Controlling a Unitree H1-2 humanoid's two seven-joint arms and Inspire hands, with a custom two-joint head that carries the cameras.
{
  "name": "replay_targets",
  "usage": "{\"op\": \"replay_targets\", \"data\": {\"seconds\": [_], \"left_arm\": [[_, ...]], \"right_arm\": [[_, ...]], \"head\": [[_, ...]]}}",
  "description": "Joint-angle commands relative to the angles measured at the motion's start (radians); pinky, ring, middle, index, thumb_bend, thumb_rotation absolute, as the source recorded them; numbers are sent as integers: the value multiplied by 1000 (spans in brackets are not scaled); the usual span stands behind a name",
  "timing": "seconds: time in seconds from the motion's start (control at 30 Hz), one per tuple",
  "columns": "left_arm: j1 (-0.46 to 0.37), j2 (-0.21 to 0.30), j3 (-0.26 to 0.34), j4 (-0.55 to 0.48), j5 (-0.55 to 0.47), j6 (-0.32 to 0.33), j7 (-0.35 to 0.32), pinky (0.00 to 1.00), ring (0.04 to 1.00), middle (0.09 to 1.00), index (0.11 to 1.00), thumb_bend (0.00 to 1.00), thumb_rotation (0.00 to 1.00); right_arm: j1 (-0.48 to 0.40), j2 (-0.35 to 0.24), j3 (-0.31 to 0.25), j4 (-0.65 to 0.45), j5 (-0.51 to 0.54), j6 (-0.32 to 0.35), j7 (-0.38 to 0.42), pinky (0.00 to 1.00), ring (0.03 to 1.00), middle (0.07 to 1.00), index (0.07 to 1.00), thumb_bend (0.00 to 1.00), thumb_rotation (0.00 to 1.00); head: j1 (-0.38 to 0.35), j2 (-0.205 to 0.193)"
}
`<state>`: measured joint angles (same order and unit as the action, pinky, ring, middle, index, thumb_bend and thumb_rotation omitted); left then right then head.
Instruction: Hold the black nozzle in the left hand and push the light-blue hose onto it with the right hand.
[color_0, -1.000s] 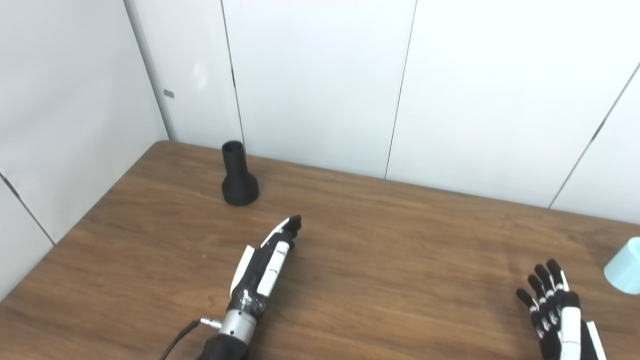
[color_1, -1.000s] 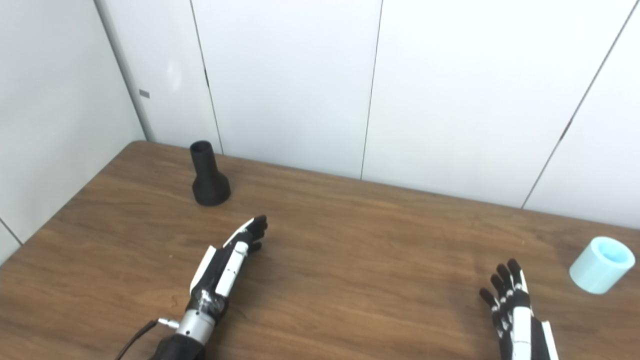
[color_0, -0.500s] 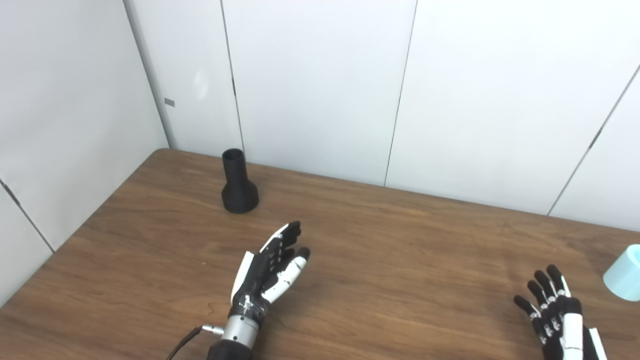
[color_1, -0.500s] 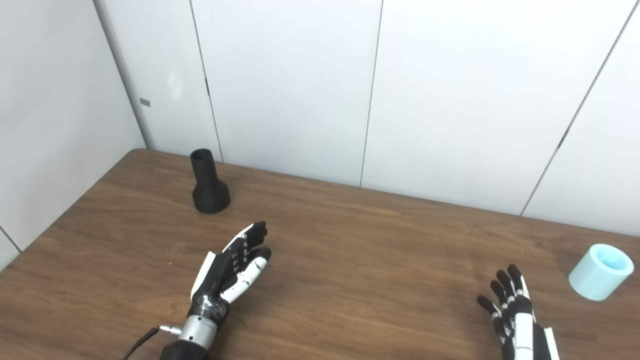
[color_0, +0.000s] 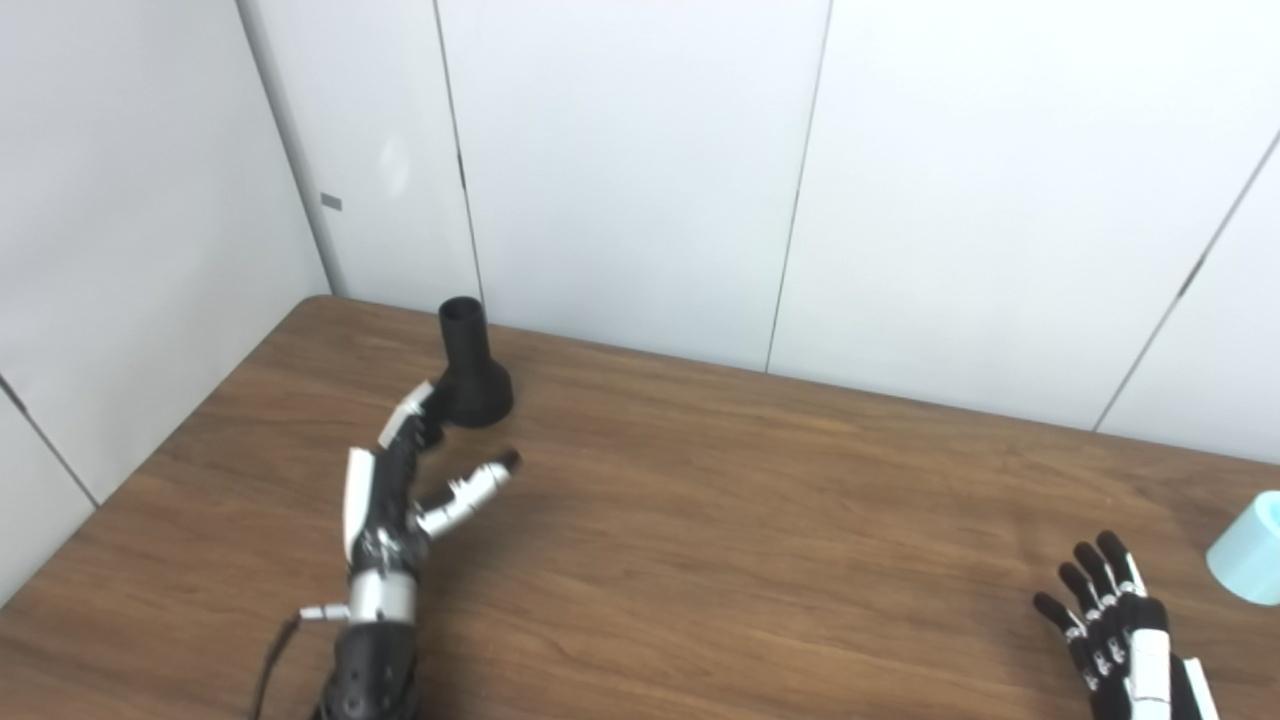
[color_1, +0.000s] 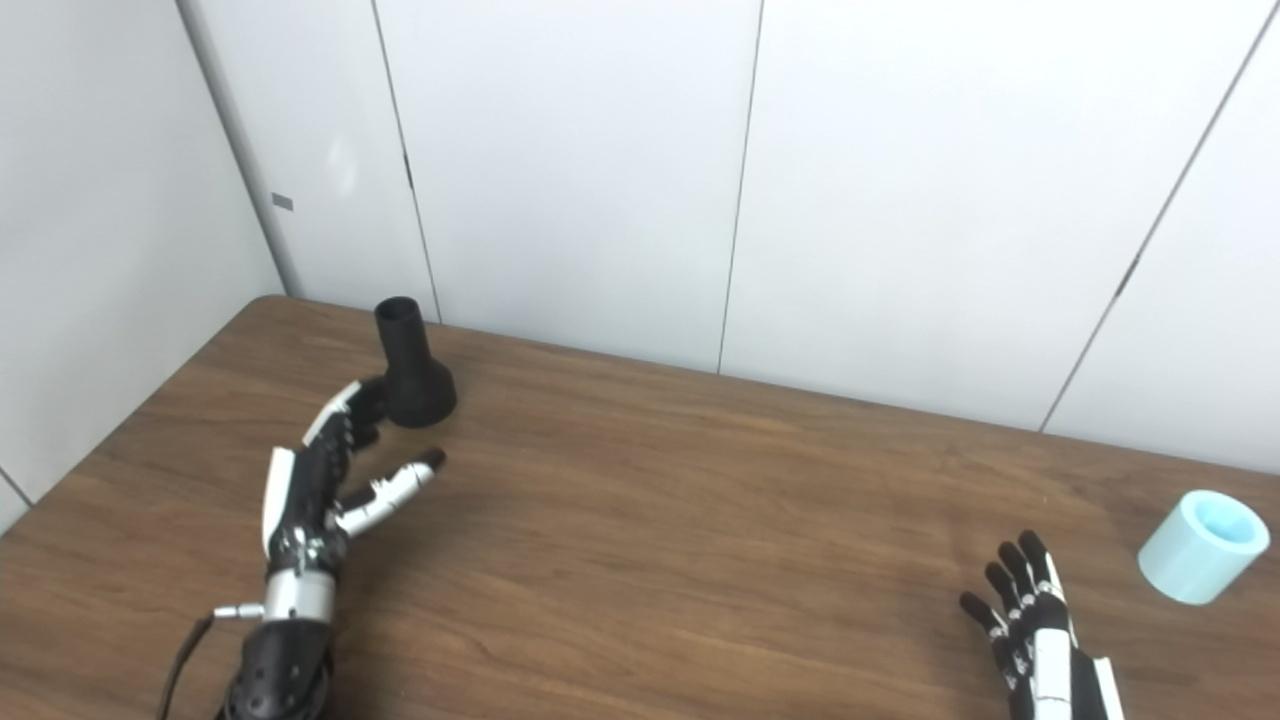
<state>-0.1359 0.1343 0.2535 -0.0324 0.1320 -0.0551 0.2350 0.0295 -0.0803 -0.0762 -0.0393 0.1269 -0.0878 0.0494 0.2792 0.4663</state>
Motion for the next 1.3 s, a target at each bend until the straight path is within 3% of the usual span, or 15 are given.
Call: {"op": "replay_targets", "data": {"seconds": [0.0,0.2,0.37,0.47,0.6,0.73,0.87,0.97,1.27], "left_arm": [[-42,13,2,-52,11,-13,11,835,834,841,826,761,110],[-65,62,26,-29,56,-17,35,817,820,827,829,800,163],[-94,107,35,15,72,-9,41,860,853,841,831,814,157],[-120,141,28,50,81,38,23,910,892,871,853,821,192],[-159,188,-11,75,135,166,-5,970,962,949,882,884,307],[-201,229,-43,133,161,195,-18,961,993,998,913,948,337],[-245,272,-103,158,244,278,-31,908,960,954,928,963,391],[-280,305,-158,178,330,333,-29,988,960,920,920,992,455],[-369,320,-207,272,345,396,-61,1000,983,923,901,986,456]], "right_arm": [[58,0,-3,88,-1,-30,7,828,938,947,956,511,1000],[65,-7,1,85,-9,-35,7,810,934,949,956,509,1000],[64,-4,-1,84,1,-35,9,833,941,951,957,497,1000],[58,-3,-1,90,2,-32,9,836,940,952,961,505,1000],[52,-4,1,96,-3,-32,8,826,936,950,963,510,1000],[50,-3,2,98,-10,-31,3,819,933,950,966,514,1000],[44,-6,4,114,-18,-43,4,811,938,956,971,525,1000],[40,-2,4,109,-17,-35,2,798,921,937,962,508,1000],[33,-7,17,120,-34,-38,13,805,901,921,948,496,1000]], "head": [[0,0],[5,7],[1,17],[-2,18],[-3,22],[-3,25],[-4,36],[-8,46],[-11,47]]}}
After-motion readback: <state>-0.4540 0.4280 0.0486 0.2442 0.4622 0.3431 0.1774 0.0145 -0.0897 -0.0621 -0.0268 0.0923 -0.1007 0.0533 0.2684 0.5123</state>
